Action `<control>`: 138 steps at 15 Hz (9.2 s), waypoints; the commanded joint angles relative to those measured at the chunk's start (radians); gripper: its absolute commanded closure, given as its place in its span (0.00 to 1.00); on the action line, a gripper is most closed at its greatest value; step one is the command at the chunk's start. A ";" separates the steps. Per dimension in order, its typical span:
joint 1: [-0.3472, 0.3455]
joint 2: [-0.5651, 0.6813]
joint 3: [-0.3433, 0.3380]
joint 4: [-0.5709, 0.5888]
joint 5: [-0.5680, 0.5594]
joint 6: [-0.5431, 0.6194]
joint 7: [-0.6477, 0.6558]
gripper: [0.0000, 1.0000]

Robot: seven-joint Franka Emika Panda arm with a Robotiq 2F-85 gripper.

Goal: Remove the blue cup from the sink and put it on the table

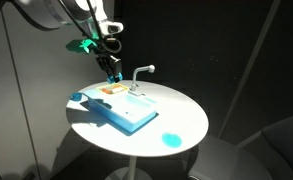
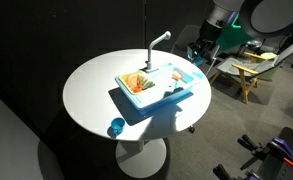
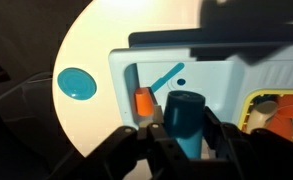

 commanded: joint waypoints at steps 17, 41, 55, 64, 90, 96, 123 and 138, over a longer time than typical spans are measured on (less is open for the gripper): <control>-0.073 -0.013 0.009 -0.128 0.249 0.176 -0.086 0.84; -0.067 -0.009 0.040 -0.146 0.218 0.009 0.037 0.84; -0.035 0.020 0.066 -0.143 0.165 0.020 -0.018 0.84; -0.019 0.046 0.064 -0.110 0.409 -0.186 -0.169 0.84; 0.037 0.339 0.000 0.043 0.098 0.045 -0.151 0.84; 0.044 0.331 0.027 0.021 0.157 0.133 -0.192 0.84; 0.046 0.334 0.075 -0.068 0.317 0.152 -0.239 0.84; 0.043 0.348 0.071 -0.068 0.314 0.146 -0.242 0.66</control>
